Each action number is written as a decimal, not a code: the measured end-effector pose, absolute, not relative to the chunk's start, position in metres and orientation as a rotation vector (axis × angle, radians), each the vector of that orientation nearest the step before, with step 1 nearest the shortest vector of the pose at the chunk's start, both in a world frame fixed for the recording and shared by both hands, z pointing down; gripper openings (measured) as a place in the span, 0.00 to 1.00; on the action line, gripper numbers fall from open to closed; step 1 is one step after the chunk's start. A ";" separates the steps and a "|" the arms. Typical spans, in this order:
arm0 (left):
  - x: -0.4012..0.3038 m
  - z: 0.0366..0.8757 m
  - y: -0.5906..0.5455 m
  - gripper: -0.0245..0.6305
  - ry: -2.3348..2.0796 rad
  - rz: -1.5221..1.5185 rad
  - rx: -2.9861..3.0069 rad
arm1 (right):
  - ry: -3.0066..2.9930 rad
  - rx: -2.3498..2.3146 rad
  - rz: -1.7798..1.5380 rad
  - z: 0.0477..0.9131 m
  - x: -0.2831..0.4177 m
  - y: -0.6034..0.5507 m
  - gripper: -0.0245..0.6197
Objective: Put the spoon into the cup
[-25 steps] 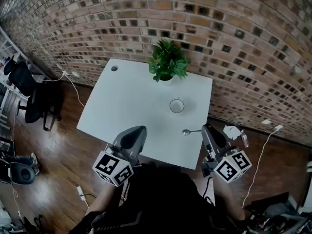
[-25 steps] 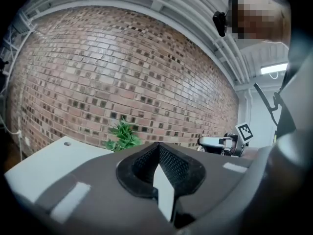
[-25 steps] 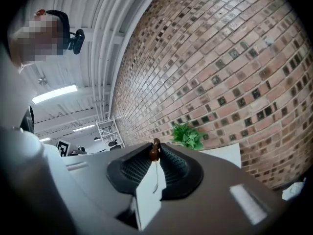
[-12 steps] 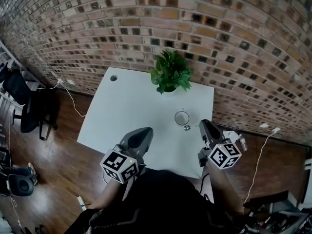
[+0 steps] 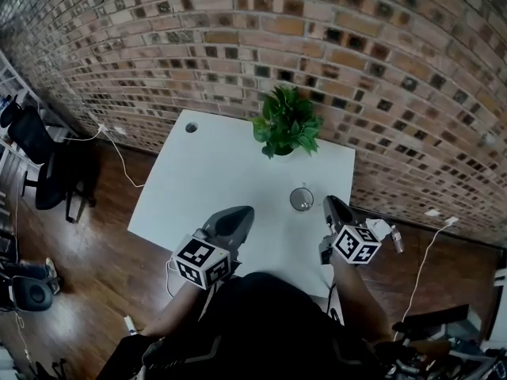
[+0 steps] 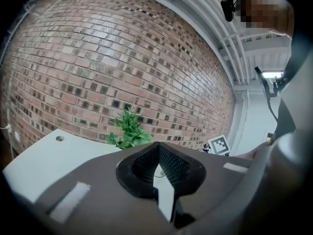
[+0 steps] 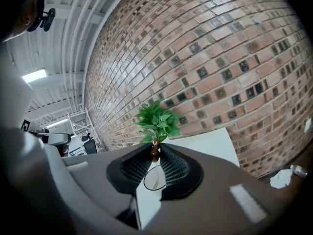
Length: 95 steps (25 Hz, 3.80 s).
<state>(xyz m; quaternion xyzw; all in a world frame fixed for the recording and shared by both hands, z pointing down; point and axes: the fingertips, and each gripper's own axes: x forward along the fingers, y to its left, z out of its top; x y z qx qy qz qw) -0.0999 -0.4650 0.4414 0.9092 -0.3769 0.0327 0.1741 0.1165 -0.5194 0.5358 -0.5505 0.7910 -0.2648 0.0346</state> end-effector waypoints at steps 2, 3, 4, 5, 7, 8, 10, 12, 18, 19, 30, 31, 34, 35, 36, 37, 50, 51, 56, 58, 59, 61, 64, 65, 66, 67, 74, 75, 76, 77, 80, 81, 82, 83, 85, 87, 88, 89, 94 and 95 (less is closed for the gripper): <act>-0.100 0.442 -0.468 0.03 -1.072 0.094 2.576 | 2.431 -1.687 -0.814 0.538 0.116 -0.525 0.13; -0.100 0.443 -0.469 0.03 -1.076 0.094 2.573 | 2.433 -1.682 -0.812 0.538 0.115 -0.527 0.13; -0.101 0.443 -0.470 0.03 -1.081 0.095 2.570 | 2.435 -1.677 -0.812 0.538 0.115 -0.530 0.13; -0.101 0.443 -0.471 0.03 -1.085 0.097 2.567 | 2.436 -1.674 -0.813 0.538 0.115 -0.533 0.13; -0.102 0.444 -0.474 0.03 -1.096 0.102 2.561 | 2.439 -1.676 -0.819 0.540 0.115 -0.538 0.13; -0.102 0.444 -0.474 0.03 -1.103 0.103 2.558 | 2.441 -1.677 -0.826 0.543 0.116 -0.541 0.13; -0.102 0.444 -0.476 0.03 -1.116 0.102 2.553 | 2.442 -1.675 -0.848 0.550 0.115 -0.546 0.13; -0.103 0.444 -0.477 0.03 -1.126 0.102 2.546 | 2.445 -1.670 -0.874 0.558 0.113 -0.549 0.13; -0.115 0.444 -0.474 0.03 -1.178 0.111 2.516 | 2.481 -1.693 -0.923 0.580 0.102 -0.557 0.13; -0.116 0.446 -0.474 0.03 -1.186 0.115 2.508 | 2.486 -1.698 -0.931 0.584 0.102 -0.557 0.13; -0.113 0.448 -0.460 0.03 -1.218 0.133 2.481 | 2.605 -1.702 -1.001 0.614 0.092 -0.551 0.13; -0.114 0.448 -0.459 0.03 -1.222 0.133 2.478 | 2.611 -1.705 -1.005 0.616 0.091 -0.550 0.13; -0.117 0.446 -0.453 0.03 -1.240 0.137 2.472 | 2.619 -1.699 -1.008 0.616 0.089 -0.547 0.30; -0.118 0.445 -0.451 0.03 -1.246 0.140 2.471 | 2.619 -1.693 -1.007 0.615 0.088 -0.546 0.33; -0.118 0.444 -0.449 0.03 -1.250 0.142 2.473 | 2.616 -1.689 -1.003 0.613 0.089 -0.545 0.34; -0.117 0.443 -0.448 0.03 -1.251 0.143 2.475 | 2.613 -1.686 -0.996 0.610 0.091 -0.544 0.35; -0.070 0.443 -0.409 0.03 -1.196 0.220 2.514 | 2.597 -1.604 -0.910 0.553 0.129 -0.476 0.26; -0.065 0.444 -0.404 0.03 -1.187 0.236 2.515 | 2.598 -1.577 -0.887 0.546 0.132 -0.470 0.21; -0.051 0.444 -0.387 0.03 -1.172 0.264 2.530 | 2.569 -1.478 -0.852 0.523 0.136 -0.439 0.05; -0.053 0.439 -0.380 0.03 -1.159 0.259 2.562 | 2.563 -1.478 -0.827 0.512 0.132 -0.426 0.05; -0.055 0.437 -0.376 0.03 -1.146 0.248 2.578 | 2.567 -1.484 -0.805 0.506 0.129 -0.418 0.05; -0.061 0.434 -0.369 0.03 -1.109 0.212 2.598 | 2.568 -1.508 -0.753 0.489 0.125 -0.404 0.05; -0.072 0.428 -0.364 0.03 -1.040 0.159 2.626 | 2.518 -1.579 -0.695 0.461 0.123 -0.383 0.05; -0.078 0.424 -0.361 0.03 -1.017 0.146 2.642 | 2.494 -1.598 -0.685 0.452 0.119 -0.375 0.05; -0.087 0.422 -0.357 0.03 -0.997 0.133 2.658 | 2.471 -1.614 -0.677 0.445 0.114 -0.365 0.05; -0.096 0.421 -0.352 0.03 -0.980 0.118 2.669 | 2.455 -1.628 -0.667 0.439 0.109 -0.354 0.05; -0.147 0.443 -0.332 0.03 -0.886 0.046 2.616 | 2.438 -1.786 -0.606 0.421 0.078 -0.293 0.05; -0.147 0.443 -0.331 0.03 -0.868 0.051 2.626 | 2.433 -1.800 -0.597 0.419 0.076 -0.286 0.05; -0.144 0.441 -0.329 0.03 -0.851 0.053 2.639 | 2.428 -1.811 -0.586 0.418 0.075 -0.280 0.05; -0.141 0.437 -0.327 0.03 -0.838 0.052 2.653 | 2.421 -1.818 -0.576 0.416 0.075 -0.275 0.05; -0.128 0.422 -0.313 0.03 -0.814 0.023 2.698 | 2.425 -1.808 -0.542 0.410 0.077 -0.263 0.05; -0.124 0.417 -0.307 0.03 -0.818 0.015 2.711 | 2.443 -1.802 -0.521 0.408 0.079 -0.259 0.05; -0.120 0.413 -0.302 0.03 -0.827 0.010 2.719 | 2.469 -1.799 -0.495 0.407 0.082 -0.254 0.05; -0.115 0.410 -0.295 0.03 -0.843 0.006 2.722 | 2.497 -1.797 -0.464 0.405 0.087 -0.248 0.05; -0.108 0.412 -0.281 0.03 -0.889 0.009 2.711 | 2.533 -1.780 -0.412 0.403 0.100 -0.235 0.05; -0.096 0.417 -0.267 0.03 -0.940 0.015 2.676 | 2.555 -1.753 -0.371 0.397 0.116 -0.222 0.05; -0.086 0.419 -0.259 0.03 -0.959 0.012 2.654 | 2.575 -1.738 -0.349 0.393 0.125 -0.214 0.05; -0.073 0.418 -0.251 0.03 -0.973 0.005 2.634 | 2.598 -1.721 -0.332 0.388 0.136 -0.206 0.05; -0.007 0.402 -0.210 0.03 -1.019 0.081 2.646 | 2.559 -1.590 -0.449 0.385 0.194 -0.165 0.05; 0.001 0.401 -0.205 0.03 -1.034 0.084 2.651 | 2.557 -1.569 -0.464 0.387 0.201 -0.160 0.05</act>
